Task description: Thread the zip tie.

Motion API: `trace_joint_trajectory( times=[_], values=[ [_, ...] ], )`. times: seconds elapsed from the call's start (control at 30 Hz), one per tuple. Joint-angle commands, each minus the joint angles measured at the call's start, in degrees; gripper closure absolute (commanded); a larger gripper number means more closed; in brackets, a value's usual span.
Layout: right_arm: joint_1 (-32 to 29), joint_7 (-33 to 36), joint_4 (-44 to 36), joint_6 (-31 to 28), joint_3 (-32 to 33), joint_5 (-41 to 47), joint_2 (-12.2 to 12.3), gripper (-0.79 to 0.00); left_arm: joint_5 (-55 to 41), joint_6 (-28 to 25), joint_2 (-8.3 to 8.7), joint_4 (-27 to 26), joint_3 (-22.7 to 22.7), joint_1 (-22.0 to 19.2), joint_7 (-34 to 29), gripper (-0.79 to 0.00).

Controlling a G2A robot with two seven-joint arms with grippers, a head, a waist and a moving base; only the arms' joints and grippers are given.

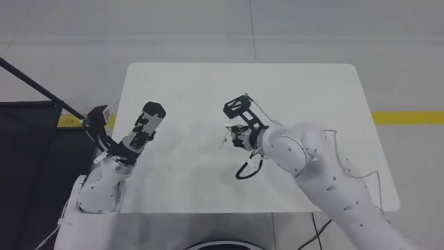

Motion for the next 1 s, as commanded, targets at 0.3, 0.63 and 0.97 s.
trace_joint_trajectory(
  times=[0.3,0.63,0.97],
  values=[
    [2.82,2.61,2.57,3.36,-6.01,-3.61,-2.07,0.000,0.00,0.00,0.00,0.00,0.00,0.00,0.00,-0.785],
    [5.25,1.46,7.57,2.64,-9.47,-2.12,-4.30,-0.037,0.00,0.00,0.00,0.00,0.00,0.00,0.00,-0.785],
    [6.31,1.02,10.03,2.39,-10.59,-1.74,-5.78,-0.209,0.00,0.00,0.00,0.00,0.00,0.00,0.00,-0.785]
  ],
)
